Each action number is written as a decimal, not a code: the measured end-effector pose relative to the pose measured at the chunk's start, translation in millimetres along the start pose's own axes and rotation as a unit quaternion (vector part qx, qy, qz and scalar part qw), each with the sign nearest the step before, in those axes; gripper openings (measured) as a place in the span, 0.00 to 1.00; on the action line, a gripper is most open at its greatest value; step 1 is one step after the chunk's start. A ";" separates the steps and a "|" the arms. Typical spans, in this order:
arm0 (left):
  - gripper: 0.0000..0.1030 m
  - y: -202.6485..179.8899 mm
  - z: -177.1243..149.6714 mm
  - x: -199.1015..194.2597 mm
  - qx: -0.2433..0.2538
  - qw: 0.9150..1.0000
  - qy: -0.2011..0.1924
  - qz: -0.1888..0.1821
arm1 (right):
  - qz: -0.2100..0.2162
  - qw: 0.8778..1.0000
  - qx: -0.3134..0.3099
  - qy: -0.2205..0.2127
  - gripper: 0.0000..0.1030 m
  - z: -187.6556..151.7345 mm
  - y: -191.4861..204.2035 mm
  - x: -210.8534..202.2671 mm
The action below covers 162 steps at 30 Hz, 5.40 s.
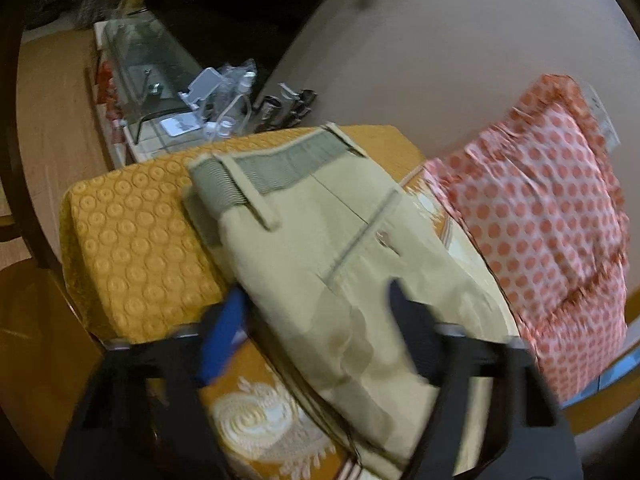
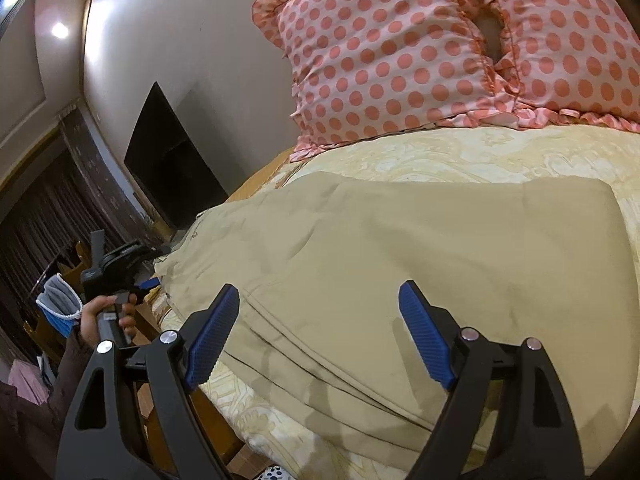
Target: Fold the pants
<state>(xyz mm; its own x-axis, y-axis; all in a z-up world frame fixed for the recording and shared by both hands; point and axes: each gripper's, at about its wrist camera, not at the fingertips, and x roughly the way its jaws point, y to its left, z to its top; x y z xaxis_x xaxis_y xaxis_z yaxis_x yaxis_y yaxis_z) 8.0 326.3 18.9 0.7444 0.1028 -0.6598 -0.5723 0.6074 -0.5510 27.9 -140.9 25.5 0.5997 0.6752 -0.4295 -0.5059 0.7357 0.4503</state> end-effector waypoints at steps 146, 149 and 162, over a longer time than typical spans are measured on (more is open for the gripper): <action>0.98 -208.3 -231.4 -2.1 0.467 0.881 0.058 -0.052 | -0.356 0.934 0.001 0.013 0.99 -38.0 -40.5 -28.4; 0.98 -208.4 -231.7 -2.1 0.467 0.881 0.058 -0.052 | -0.356 0.934 0.001 0.013 0.99 -38.2 -40.3 -28.4; 0.98 -208.6 -231.5 -2.2 0.467 0.881 0.058 -0.052 | -0.357 0.934 0.002 0.013 0.99 -38.3 -40.3 -28.0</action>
<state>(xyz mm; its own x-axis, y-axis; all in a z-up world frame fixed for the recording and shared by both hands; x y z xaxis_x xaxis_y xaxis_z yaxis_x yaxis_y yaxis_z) 46.1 17.0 17.0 0.7045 -0.0396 -0.7086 0.0697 0.9975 0.0135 7.7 -187.5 -10.6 0.7680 0.0140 -0.6403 0.0189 0.9988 0.0444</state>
